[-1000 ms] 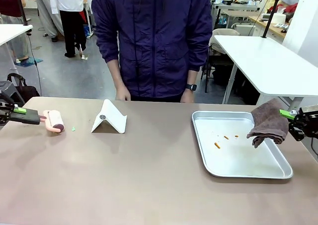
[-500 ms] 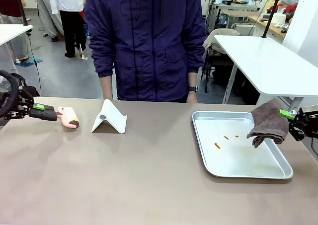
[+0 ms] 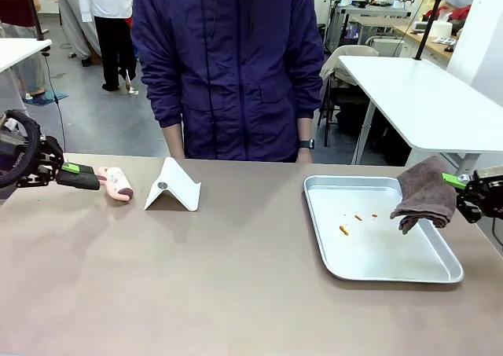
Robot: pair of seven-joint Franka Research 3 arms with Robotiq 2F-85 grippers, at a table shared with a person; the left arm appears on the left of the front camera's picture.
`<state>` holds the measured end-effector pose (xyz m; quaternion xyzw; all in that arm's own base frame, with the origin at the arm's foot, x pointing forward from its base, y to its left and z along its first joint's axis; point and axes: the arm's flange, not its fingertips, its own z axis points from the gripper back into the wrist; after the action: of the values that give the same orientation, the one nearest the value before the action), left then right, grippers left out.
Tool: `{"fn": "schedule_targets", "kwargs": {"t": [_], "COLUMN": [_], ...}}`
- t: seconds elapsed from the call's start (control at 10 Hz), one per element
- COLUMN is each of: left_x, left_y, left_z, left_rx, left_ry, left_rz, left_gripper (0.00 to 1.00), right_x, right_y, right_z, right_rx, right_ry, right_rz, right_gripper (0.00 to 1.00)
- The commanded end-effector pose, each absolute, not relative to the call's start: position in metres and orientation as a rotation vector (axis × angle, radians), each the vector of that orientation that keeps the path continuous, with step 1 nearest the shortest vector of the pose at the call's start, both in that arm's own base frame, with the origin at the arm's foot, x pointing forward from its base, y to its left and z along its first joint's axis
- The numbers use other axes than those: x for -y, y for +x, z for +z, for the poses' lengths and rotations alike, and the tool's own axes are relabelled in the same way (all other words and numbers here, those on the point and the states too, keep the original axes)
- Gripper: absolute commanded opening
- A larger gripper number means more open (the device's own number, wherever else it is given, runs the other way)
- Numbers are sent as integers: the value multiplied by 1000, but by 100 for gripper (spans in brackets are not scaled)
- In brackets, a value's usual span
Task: Clean the surface of the table.
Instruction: If a person points to the right, clean the right side of the table with your right hand, and if they point to the left, clean the left side with your left hand.
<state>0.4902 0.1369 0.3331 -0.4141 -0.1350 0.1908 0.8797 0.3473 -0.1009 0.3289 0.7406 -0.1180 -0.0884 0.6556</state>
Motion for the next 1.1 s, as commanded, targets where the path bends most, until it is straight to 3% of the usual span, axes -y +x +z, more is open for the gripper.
{"fn": "schedule_targets", "kwargs": {"t": [0.0,0.4,0.6,1.0], "left_x": [-143,-202,-230,-295], "left_y": [461,381,341,252], "left_z": [336,398,402,385], "left_rx": [240,306,227,451], "left_ry": [-949,-1173,-1256,-1344], "left_rz": [336,196,85,172], "left_gripper": [22,22,22,22], "right_x": [101,101,101,101], "right_y": [345,345,345,345], "right_z": [332,332,332,332], "right_rx": [261,261,261,261], "right_ry": [1685,1685,1685,1685], "right_rz": [-186,-186,-186,-186], "right_gripper": [0,0,0,0]}}
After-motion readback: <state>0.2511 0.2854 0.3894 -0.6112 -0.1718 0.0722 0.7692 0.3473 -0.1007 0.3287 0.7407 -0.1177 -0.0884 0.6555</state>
